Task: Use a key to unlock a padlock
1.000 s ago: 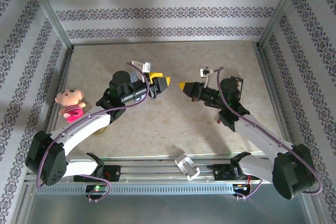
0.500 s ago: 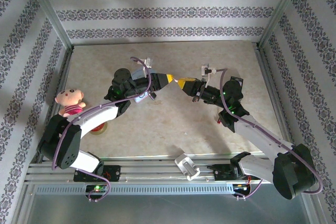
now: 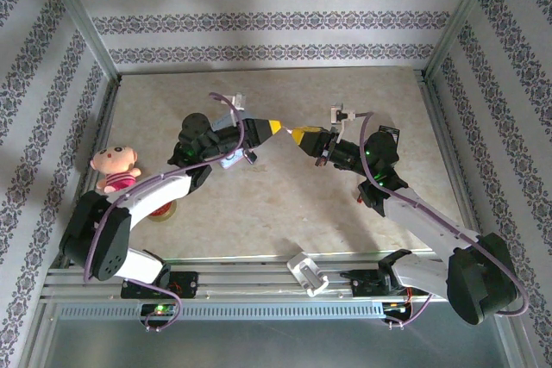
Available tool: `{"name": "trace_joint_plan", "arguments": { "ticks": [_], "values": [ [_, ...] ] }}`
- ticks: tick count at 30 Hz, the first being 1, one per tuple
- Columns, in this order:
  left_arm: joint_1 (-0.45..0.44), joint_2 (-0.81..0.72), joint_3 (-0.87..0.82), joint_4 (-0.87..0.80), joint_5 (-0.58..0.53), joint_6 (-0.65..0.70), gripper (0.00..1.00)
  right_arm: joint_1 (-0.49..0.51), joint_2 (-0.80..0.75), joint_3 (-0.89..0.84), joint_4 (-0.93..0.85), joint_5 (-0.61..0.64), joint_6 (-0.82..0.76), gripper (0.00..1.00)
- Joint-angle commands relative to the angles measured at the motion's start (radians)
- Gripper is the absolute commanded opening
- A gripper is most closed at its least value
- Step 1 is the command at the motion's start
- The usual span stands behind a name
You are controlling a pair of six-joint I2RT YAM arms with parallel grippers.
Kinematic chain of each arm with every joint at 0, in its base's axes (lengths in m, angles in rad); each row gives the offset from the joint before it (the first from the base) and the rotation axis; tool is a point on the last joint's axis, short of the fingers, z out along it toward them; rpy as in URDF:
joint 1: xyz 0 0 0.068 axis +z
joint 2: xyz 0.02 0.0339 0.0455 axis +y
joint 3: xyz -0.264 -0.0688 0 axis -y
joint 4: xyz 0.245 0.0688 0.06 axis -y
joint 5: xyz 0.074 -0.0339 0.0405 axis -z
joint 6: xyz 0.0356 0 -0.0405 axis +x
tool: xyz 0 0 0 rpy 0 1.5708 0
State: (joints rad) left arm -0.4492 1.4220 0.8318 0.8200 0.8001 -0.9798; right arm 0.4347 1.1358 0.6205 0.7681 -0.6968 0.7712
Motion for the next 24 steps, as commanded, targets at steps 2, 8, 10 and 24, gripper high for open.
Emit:
{"name": "trace_joint_plan", "arguments": {
  "ticks": [2,8,10,24],
  "values": [
    [0.048,-0.100,-0.012,-0.044,-0.040,0.061,0.33,0.006,-0.006,-0.007,0.039,0.010,-0.006,0.00],
    [0.048,-0.122,0.019,-0.157,-0.006,0.098,0.51,0.014,0.012,0.008,0.048,0.007,-0.005,0.00],
    [0.047,-0.106,0.025,-0.129,0.021,0.079,0.51,0.020,0.023,0.015,0.052,0.006,-0.004,0.00],
    [0.004,-0.040,0.003,0.045,0.068,-0.002,0.54,0.045,0.075,0.052,0.072,0.007,-0.001,0.00]
  ]
}}
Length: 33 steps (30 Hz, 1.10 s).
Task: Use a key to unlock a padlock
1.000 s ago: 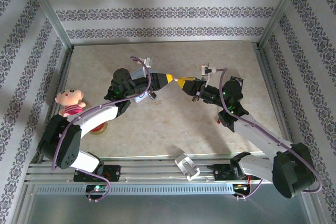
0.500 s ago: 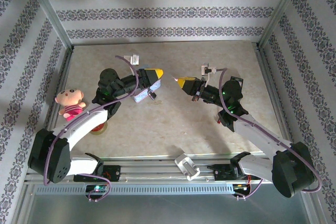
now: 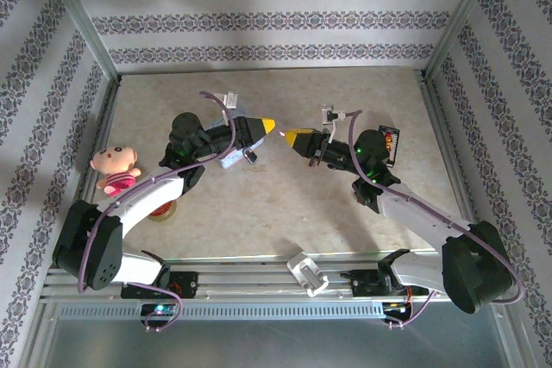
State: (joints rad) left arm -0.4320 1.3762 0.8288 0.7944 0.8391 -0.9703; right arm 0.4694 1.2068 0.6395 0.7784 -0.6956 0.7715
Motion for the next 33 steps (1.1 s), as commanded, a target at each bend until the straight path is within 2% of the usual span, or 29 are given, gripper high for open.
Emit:
{"name": "trace_joint_plan", "arguments": {
  "ticks": [1,6,15,26,33],
  "values": [
    [-0.014,0.008,0.002,0.072,0.028,-0.010,0.54,0.012,0.005,0.034,0.064,0.007,-0.001,0.00],
    [-0.024,0.022,-0.003,0.082,0.028,-0.008,0.52,0.015,0.015,0.044,0.069,0.002,0.003,0.00],
    [-0.038,0.059,-0.003,0.161,0.046,-0.048,0.37,0.018,0.027,0.048,0.080,0.005,0.005,0.00],
    [-0.038,0.058,-0.005,0.167,0.042,-0.044,0.16,0.017,0.033,0.046,0.081,0.013,0.007,0.00],
    [-0.038,0.063,-0.010,0.169,0.045,-0.039,0.20,0.015,0.033,0.048,0.084,0.022,0.009,0.00]
  ]
}}
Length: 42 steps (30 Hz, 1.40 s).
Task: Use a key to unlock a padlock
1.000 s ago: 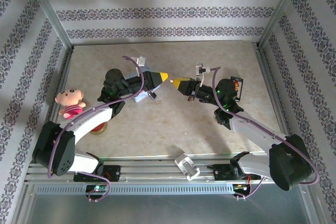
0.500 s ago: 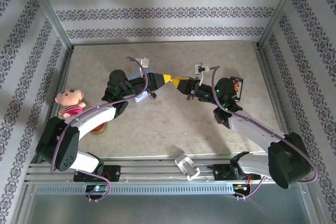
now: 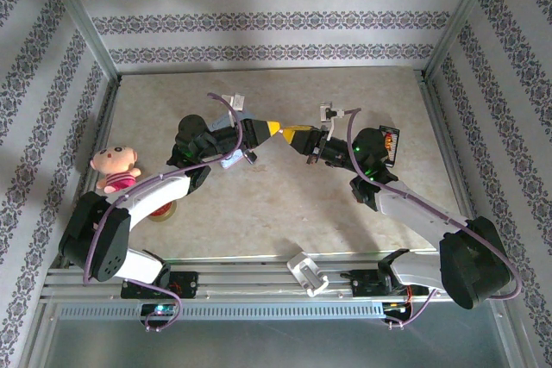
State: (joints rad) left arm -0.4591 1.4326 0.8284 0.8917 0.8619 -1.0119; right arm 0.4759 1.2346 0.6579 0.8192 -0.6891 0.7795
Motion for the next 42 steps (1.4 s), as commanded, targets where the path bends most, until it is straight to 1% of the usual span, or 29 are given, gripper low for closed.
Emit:
{"name": "trace_joint_plan", "arguments": {
  "ticks": [1,3,7,8,12,13,15,17,18,20,24,27,28,30,31,32,34,36,38,39,40,42],
  "values": [
    [-0.010,0.007,-0.010,0.073,0.022,0.001,0.20,0.008,0.005,0.029,0.043,0.018,0.001,0.00],
    [-0.011,0.005,-0.010,0.073,0.023,0.002,0.19,0.007,0.005,0.029,0.044,0.020,0.003,0.00],
    [-0.011,0.003,-0.010,0.067,0.023,0.006,0.07,0.007,0.008,0.031,0.046,0.023,0.005,0.00],
    [-0.011,0.003,-0.010,0.066,0.022,0.007,0.06,0.007,0.008,0.030,0.047,0.023,0.006,0.00],
    [-0.012,0.003,-0.010,0.065,0.022,0.013,0.03,0.006,0.008,0.029,0.049,0.030,0.012,0.00],
    [-0.013,0.004,-0.009,0.065,0.023,0.016,0.00,0.005,0.008,0.029,0.048,0.031,0.012,0.00],
    [-0.013,0.002,-0.005,0.055,0.027,0.027,0.00,0.003,0.010,0.029,0.045,0.037,0.012,0.00],
    [-0.012,-0.012,0.006,0.006,0.042,0.073,0.00,-0.005,0.009,0.027,0.032,0.042,0.015,0.19],
    [-0.011,-0.024,0.017,-0.037,0.048,0.105,0.00,-0.009,0.009,0.024,0.027,0.040,0.016,0.25],
    [-0.009,-0.067,0.046,-0.178,0.048,0.213,0.00,-0.025,0.001,0.012,0.014,0.032,0.017,0.40],
    [-0.009,-0.156,0.114,-0.518,0.014,0.444,0.00,-0.063,-0.050,-0.041,-0.002,0.039,0.016,0.53],
    [-0.010,-0.195,0.159,-0.680,0.006,0.554,0.00,-0.083,-0.115,-0.077,-0.045,0.060,-0.020,0.59],
    [-0.009,-0.203,0.176,-0.725,0.012,0.585,0.00,-0.083,-0.135,-0.079,-0.067,0.059,-0.039,0.63],
    [-0.011,-0.213,0.219,-0.840,0.031,0.657,0.00,-0.074,-0.176,-0.077,-0.127,0.037,-0.093,0.75],
    [-0.012,-0.214,0.244,-0.907,0.049,0.709,0.00,-0.069,-0.193,-0.075,-0.150,0.034,-0.114,0.79],
    [-0.016,-0.215,0.281,-1.003,0.060,0.780,0.00,-0.064,-0.212,-0.075,-0.170,0.036,-0.133,0.80],
    [-0.047,-0.214,0.347,-1.170,0.005,0.893,0.00,-0.059,-0.240,-0.076,-0.189,0.014,-0.152,0.81],
    [-0.101,-0.192,0.420,-1.331,-0.100,1.000,0.00,-0.057,-0.256,-0.076,-0.206,-0.005,-0.164,0.81],
    [-0.158,-0.138,0.500,-1.493,-0.207,1.092,0.00,-0.059,-0.272,-0.082,-0.242,0.030,-0.178,0.80],
    [-0.180,-0.114,0.528,-1.544,-0.260,1.119,0.00,-0.060,-0.277,-0.088,-0.259,0.057,-0.183,0.79],
    [-0.204,-0.088,0.558,-1.597,-0.315,1.147,0.00,-0.062,-0.280,-0.094,-0.277,0.087,-0.193,0.73],
    [-0.238,-0.051,0.600,-1.671,-0.405,1.182,0.00,-0.070,-0.284,-0.103,-0.304,0.117,-0.206,0.68]
  ]
}}
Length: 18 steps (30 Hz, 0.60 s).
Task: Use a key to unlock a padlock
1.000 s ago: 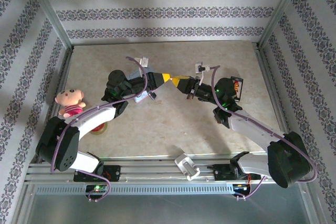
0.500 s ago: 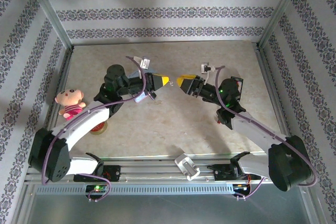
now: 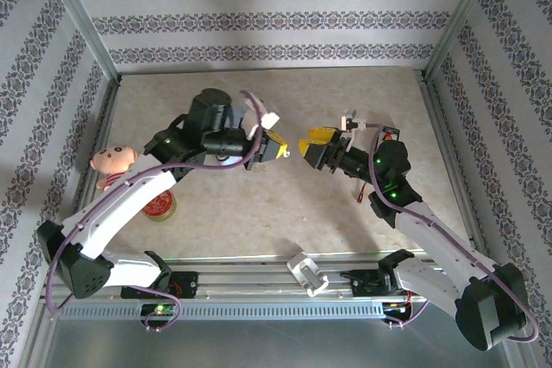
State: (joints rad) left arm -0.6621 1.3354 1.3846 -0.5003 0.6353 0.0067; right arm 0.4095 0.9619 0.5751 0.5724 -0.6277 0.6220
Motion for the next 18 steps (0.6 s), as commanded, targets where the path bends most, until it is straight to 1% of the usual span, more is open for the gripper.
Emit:
{"name": "trace_joint_plan", "arguments": {
  "ticks": [1,2,4,7,11,14,18],
  "values": [
    [-0.048,0.061,0.058,-0.303,-0.216,0.175,0.00,-0.008,-0.012,-0.025,-0.065,0.072,-0.050,0.68],
    [-0.051,0.070,0.066,-0.312,-0.236,0.180,0.00,-0.012,-0.015,-0.031,-0.075,0.091,-0.050,0.71],
    [-0.053,0.073,0.069,-0.311,-0.240,0.178,0.00,-0.015,-0.018,-0.039,-0.094,0.117,-0.054,0.74],
    [-0.063,0.090,0.090,-0.333,-0.270,0.184,0.00,-0.017,-0.022,-0.038,-0.125,0.115,-0.063,0.78],
    [-0.075,0.137,0.137,-0.371,-0.335,0.192,0.00,-0.017,-0.013,-0.031,-0.150,0.074,-0.076,0.77],
    [-0.076,0.140,0.133,-0.331,-0.305,0.186,0.00,-0.014,0.003,-0.038,-0.158,0.062,-0.074,0.76],
    [-0.076,0.120,0.096,-0.248,-0.266,0.177,0.00,0.016,0.024,-0.040,-0.137,-0.004,-0.081,0.71]
  ]
}}
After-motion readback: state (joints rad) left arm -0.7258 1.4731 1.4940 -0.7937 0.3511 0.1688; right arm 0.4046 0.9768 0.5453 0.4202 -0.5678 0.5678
